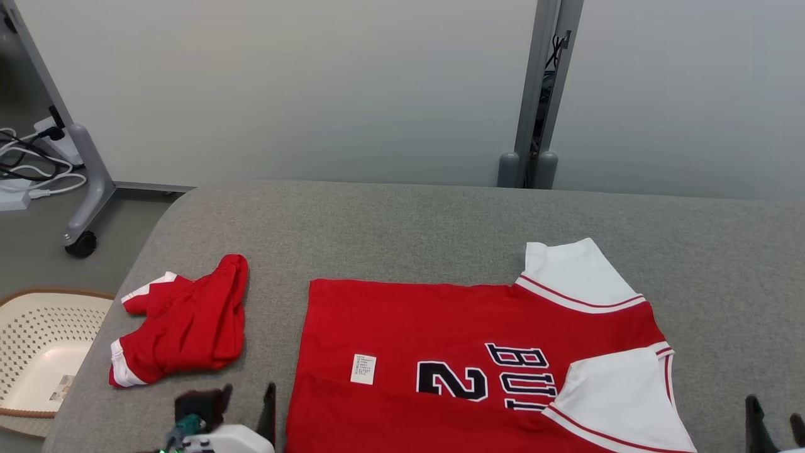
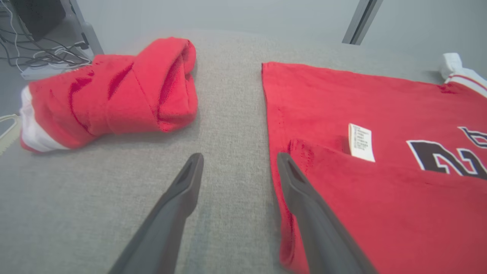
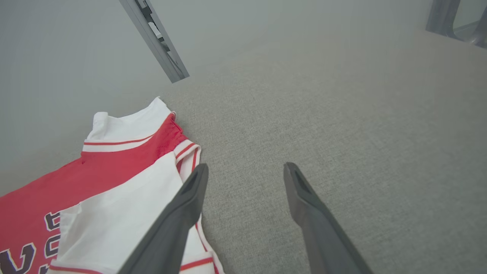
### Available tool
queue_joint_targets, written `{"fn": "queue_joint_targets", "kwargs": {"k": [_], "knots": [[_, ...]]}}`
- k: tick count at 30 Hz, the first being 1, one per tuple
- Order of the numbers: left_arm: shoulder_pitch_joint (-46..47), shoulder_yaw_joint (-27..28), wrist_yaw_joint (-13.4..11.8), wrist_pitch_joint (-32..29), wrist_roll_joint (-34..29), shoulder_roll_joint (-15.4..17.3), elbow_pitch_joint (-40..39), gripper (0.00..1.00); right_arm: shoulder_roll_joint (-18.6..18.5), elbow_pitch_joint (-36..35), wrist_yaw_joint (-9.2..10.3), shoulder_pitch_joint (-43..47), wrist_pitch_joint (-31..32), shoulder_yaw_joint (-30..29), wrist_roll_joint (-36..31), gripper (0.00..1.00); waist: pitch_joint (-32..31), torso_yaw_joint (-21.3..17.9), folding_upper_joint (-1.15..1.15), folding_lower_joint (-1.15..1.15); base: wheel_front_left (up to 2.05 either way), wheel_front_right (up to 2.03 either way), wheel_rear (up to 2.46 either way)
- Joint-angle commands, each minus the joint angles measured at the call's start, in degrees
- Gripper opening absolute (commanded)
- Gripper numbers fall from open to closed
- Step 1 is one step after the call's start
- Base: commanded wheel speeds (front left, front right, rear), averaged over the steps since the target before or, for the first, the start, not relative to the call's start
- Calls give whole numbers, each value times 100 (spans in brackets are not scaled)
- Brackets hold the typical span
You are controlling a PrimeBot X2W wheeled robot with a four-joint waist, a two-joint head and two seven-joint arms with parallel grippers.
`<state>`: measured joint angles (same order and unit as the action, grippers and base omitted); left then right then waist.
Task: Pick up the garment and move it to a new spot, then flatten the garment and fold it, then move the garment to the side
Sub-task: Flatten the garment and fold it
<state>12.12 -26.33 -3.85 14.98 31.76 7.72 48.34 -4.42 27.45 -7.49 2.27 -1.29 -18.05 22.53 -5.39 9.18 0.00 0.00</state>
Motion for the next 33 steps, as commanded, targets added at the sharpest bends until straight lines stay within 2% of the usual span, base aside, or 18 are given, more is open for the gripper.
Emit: {"fn": "queue_joint_targets", "kwargs": {"k": [1, 4, 7, 11, 13, 15, 18, 21, 26, 33], "knots": [[92, 72, -76, 20, -67, 67, -139, 100, -32, -107, 0, -61, -90, -29, -85, 100, 0, 10, 0, 0, 0, 0, 0], [113, 349, -288, 21, -407, 203, -934, 100, 16, -631, 0, -204, -346, -83, -273, 100, 8, 26, 0, 0, 0, 0, 0], [2, 620, -370, 21, -832, 268, -1764, 100, 44, -1107, 0, -287, -715, 170, -385, 100, 34, 30, 0, 0, 0, 0, 0], [-288, 1024, -244, 14, -1196, 89, -2616, 100, -137, -1636, 3, -317, -1267, 923, -259, 100, 69, -8, 0, 0, 0, 0, 0], [-403, 1167, -123, 14, -1438, -8, -2919, 100, -265, -1768, 2, -289, -1370, 1202, -445, 100, 80, -27, 0, 0, 0, 0, 0], [-580, 1338, -64, 15, -1611, -114, -3156, 100, -234, -1945, -1, -280, -1401, 1388, -600, 100, 84, -46, 0, 0, 0, 0, 0], [-847, 1630, -23, 14, -1819, -280, -3442, 100, -146, -2212, 1, -180, -1399, 1403, -809, 100, 92, -83, 0, 0, 0, 0, 0], [-1064, 1739, 174, 14, -1949, -405, -3523, 100, -30, -2281, 1, -99, -1397, 1402, -896, 100, 97, -86, 0, 0, 0, 0, 0], [-1162, 1890, 344, 14, -2116, -451, -3447, 100, 54, -2260, 0, -11, -1398, 1450, -959, 100, 105, -81, 0, 0, 0, 0, 0], [-1090, 2008, 446, 15, -2308, -470, -3418, 100, 105, -2204, 0, -76, -1399, 1404, -1010, 100, 154, -114, 0, 0, 0, 0, 0]]}}
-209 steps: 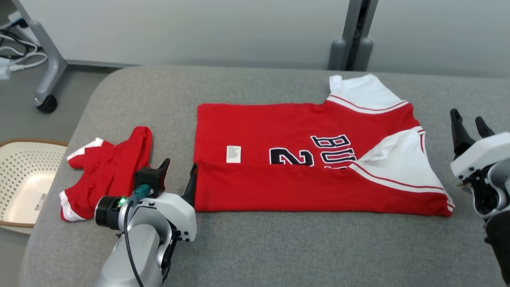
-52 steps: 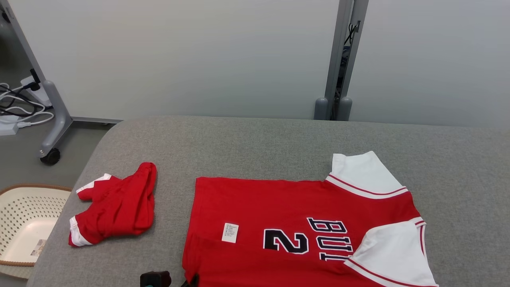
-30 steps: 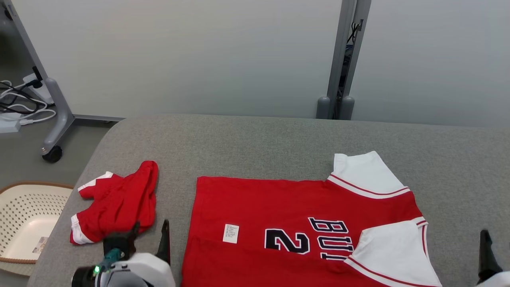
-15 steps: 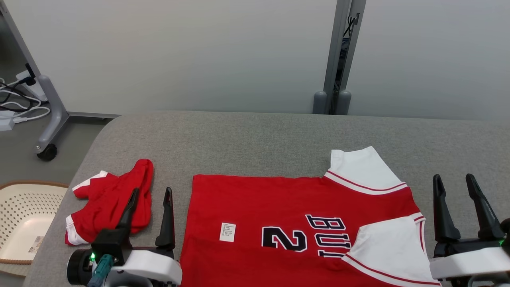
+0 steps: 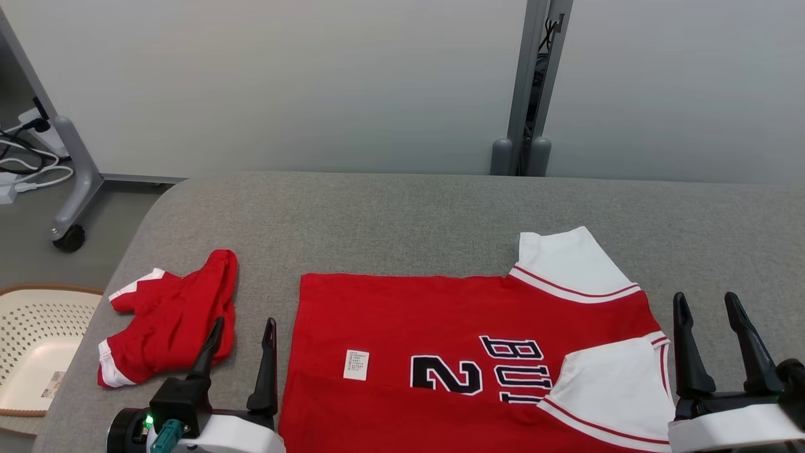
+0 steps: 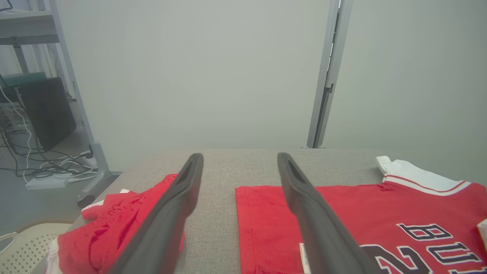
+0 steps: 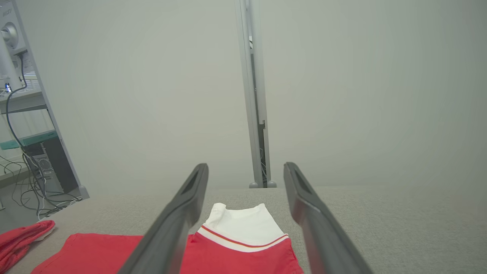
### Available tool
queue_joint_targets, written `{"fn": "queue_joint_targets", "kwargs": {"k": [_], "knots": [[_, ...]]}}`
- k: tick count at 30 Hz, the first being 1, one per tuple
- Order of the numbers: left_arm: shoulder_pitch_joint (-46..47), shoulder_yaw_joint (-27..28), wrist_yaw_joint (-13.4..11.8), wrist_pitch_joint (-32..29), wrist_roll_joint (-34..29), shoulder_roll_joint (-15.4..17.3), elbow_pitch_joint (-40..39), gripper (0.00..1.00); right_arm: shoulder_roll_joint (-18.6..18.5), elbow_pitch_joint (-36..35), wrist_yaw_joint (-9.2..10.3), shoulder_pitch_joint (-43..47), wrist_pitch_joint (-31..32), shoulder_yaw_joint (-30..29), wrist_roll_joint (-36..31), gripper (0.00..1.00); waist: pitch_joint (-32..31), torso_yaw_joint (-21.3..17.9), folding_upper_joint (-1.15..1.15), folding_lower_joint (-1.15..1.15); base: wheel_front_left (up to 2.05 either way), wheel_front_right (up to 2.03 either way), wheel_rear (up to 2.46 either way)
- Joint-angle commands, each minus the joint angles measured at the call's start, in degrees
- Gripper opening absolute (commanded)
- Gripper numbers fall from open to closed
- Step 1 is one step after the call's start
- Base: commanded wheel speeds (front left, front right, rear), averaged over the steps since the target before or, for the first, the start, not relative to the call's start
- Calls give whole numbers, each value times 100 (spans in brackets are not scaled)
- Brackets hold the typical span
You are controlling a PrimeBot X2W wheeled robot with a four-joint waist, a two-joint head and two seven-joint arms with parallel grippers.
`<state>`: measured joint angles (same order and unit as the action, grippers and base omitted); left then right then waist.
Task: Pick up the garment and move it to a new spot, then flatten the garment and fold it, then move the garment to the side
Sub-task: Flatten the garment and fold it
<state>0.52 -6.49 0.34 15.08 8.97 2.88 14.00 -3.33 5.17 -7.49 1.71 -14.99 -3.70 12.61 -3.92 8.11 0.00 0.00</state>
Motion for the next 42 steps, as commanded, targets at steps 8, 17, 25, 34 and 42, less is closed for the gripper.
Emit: {"fn": "queue_joint_targets", "kwargs": {"k": [8, 17, 25, 34, 42], "knots": [[277, -75, 340, 5, -99, 21, 752, 100, 20, 61, 0, -96, -30, -53, -86, 100, 233, -194, 0, 0, 0, 0, 0], [1692, -210, 612, -277, -85, 416, 2454, 100, 28, 84, 0, -318, -30, 126, -113, 100, 910, -586, 0, 0, 0, 0, 0], [3268, -264, 668, -991, 61, 669, 3846, 100, 23, 187, 0, -621, -30, 431, 95, 100, 1513, -942, 0, 0, 0, 0, 0], [4151, -379, 711, -1143, 159, 798, 4916, 100, 26, 124, 0, -805, -30, 497, 9, 100, 1833, -1170, 0, 0, 0, 0, 0], [4440, -518, 718, -1010, 207, 818, 5416, 100, 27, 101, 0, -797, -30, 450, -6, 100, 1894, -1174, 0, 0, 0, 0, 0]]}}
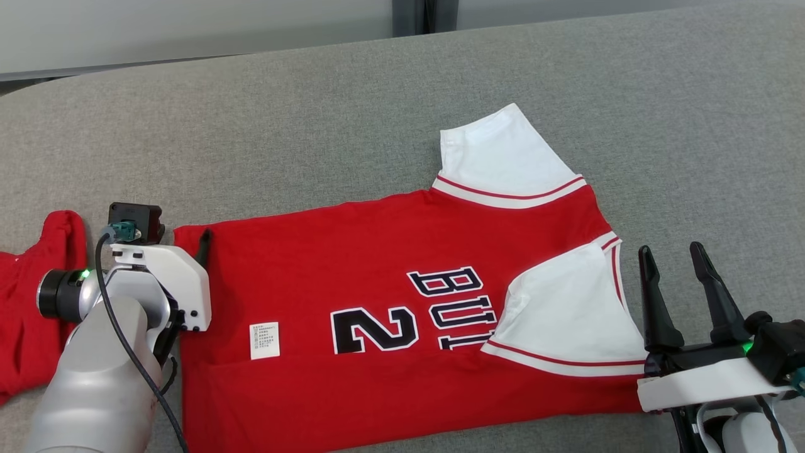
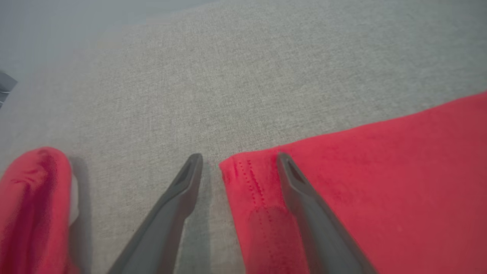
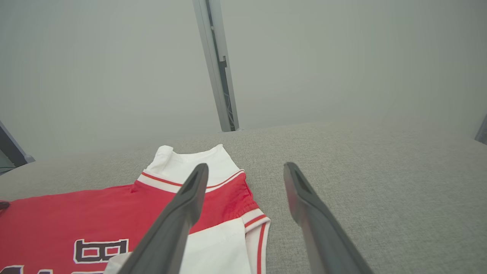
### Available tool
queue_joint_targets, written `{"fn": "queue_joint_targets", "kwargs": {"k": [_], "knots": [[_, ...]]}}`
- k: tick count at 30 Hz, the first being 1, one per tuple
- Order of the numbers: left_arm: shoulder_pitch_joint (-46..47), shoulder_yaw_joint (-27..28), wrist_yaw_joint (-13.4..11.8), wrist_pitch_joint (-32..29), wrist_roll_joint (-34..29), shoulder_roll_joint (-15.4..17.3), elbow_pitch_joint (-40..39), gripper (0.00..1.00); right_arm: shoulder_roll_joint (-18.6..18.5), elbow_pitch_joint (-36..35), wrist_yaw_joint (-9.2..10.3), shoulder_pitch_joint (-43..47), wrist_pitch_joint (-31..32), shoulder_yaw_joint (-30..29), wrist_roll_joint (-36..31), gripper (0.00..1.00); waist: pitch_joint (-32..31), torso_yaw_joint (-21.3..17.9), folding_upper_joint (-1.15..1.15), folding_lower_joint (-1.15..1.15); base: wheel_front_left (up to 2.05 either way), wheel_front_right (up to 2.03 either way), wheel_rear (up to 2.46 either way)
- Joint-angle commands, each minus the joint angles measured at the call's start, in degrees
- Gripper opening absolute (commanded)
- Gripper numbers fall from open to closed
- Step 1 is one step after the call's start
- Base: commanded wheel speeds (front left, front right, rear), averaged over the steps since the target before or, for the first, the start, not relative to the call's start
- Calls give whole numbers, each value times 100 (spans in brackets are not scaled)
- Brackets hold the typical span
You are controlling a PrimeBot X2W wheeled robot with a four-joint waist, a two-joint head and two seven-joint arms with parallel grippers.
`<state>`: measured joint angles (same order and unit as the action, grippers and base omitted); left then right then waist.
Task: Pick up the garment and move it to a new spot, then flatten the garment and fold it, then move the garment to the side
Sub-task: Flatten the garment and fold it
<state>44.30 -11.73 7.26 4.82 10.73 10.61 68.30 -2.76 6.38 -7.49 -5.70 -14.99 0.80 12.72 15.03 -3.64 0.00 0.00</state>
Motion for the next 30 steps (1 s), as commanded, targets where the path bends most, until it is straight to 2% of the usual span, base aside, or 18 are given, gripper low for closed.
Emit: {"fn": "queue_joint_targets", "kwargs": {"k": [1, 10, 21, 22, 23, 24, 25, 26, 30], "knots": [[91, -9, 27, 31, 53, 28, 37, 100, -31, -15, 0, -53, -30, -15, -17, 100, 4, 14, 0, 0, 0, 0, 0], [228, -186, 31, -57, 327, -149, 309, 100, -31, 72, 0, -134, -30, 59, -87, 100, 35, 55, 0, 0, 0, 0, 0], [308, -599, 26, 80, 623, -94, 359, 100, -30, 133, 0, -164, -31, 42, -78, 100, 64, 48, 0, 0, 0, 0, 0], [312, -623, 26, 88, 654, -88, 366, 80, -30, 140, 0, -169, -31, 43, -76, 100, 61, 50, 0, 0, 0, 0, 0], [317, -643, 26, 90, 682, -82, 375, 48, -30, 148, 1, -173, -31, 40, -74, 100, 59, 53, 0, 0, 0, 0, 0], [323, -651, 25, 100, 713, -72, 383, 31, -30, 157, 0, -177, -31, 36, -76, 100, 56, 58, 0, 0, 0, 0, 0], [330, -659, 25, 111, 739, -56, 391, 8, -30, 167, 0, -179, -31, 32, -78, 100, 52, 62, 0, 0, 0, 0, 0], [337, -673, 25, 124, 758, -49, 398, 0, -30, 176, 0, -181, -31, 27, -78, 100, 48, 68, 0, 0, 0, 0, 0], [338, -716, 25, 236, 815, -47, 424, 0, -30, 228, 0, -167, -31, 13, -85, 100, 13, 100, 0, 0, 0, 0, 0]]}}
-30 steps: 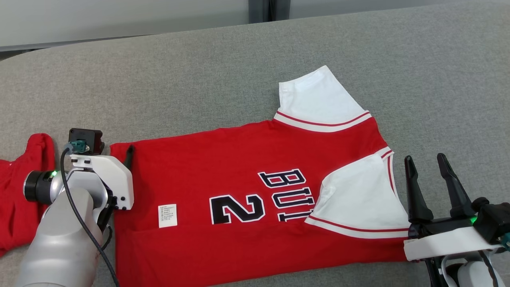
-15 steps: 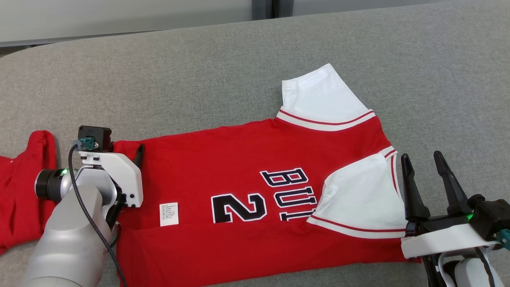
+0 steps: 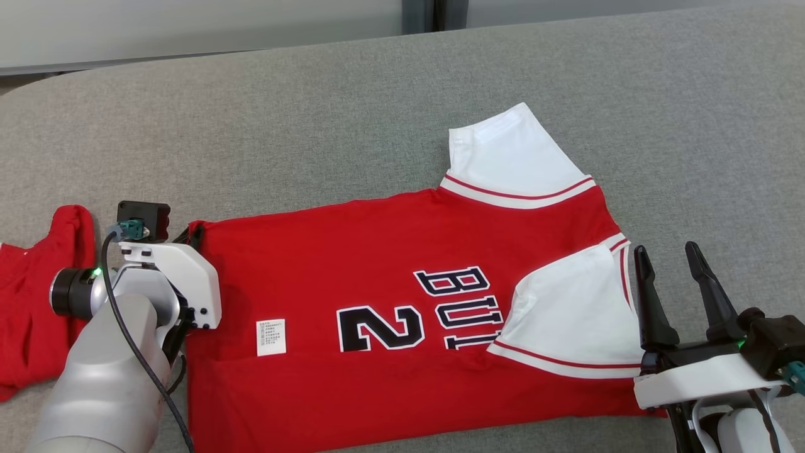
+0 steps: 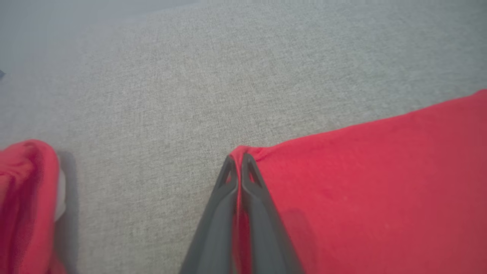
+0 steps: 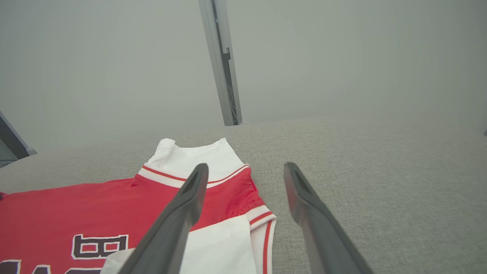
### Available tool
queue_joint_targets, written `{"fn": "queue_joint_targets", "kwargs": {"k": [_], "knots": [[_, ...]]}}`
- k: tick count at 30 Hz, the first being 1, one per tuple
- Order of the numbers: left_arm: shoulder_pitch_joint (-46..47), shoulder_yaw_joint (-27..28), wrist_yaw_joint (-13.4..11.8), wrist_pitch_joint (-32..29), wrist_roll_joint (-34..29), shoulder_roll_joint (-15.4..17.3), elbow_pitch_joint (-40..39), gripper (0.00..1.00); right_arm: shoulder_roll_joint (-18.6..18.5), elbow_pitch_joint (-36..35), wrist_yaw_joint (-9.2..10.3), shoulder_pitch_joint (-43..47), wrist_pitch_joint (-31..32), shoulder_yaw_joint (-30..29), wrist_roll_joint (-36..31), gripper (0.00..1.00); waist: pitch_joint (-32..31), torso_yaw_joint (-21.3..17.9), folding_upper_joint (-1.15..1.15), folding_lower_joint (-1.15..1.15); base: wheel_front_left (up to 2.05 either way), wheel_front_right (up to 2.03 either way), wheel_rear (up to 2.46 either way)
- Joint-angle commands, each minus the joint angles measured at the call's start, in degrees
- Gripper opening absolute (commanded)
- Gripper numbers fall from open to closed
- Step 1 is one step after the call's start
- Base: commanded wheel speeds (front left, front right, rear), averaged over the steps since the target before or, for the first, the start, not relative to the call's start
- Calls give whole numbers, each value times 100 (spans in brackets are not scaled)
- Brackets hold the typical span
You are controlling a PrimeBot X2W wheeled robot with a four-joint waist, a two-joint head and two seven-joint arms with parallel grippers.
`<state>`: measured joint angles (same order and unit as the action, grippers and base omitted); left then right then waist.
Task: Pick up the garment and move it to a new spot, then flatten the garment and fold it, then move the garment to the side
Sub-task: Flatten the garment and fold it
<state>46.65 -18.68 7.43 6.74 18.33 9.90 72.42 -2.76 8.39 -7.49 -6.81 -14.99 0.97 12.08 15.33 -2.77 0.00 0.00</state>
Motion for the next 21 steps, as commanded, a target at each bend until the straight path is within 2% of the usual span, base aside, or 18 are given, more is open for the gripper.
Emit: {"fn": "queue_joint_targets", "kwargs": {"k": [1, 9, 14, 21], "knots": [[86, -47, 8, 69, 56, 8, 19, 0, -30, 44, 0, -49, -31, -11, -26, 100, -33, 25, 0, 0, 0, 0, 0], [-14, -279, 8, 358, 87, -135, -3, 0, -37, 263, 0, -204, -30, -143, -181, 100, -166, 165, 0, 0, 0, 0, 0], [-50, -448, 8, 546, 108, -280, -53, 0, -320, 792, 0, -857, 29, -73, -179, 100, -179, 335, 0, 0, 0, 0, 0], [-71, -694, 8, 711, 124, -519, -135, 0, -838, 1821, 1, -2294, 945, 272, 455, 100, -54, 687, 0, 0, 0, 0, 0]]}}
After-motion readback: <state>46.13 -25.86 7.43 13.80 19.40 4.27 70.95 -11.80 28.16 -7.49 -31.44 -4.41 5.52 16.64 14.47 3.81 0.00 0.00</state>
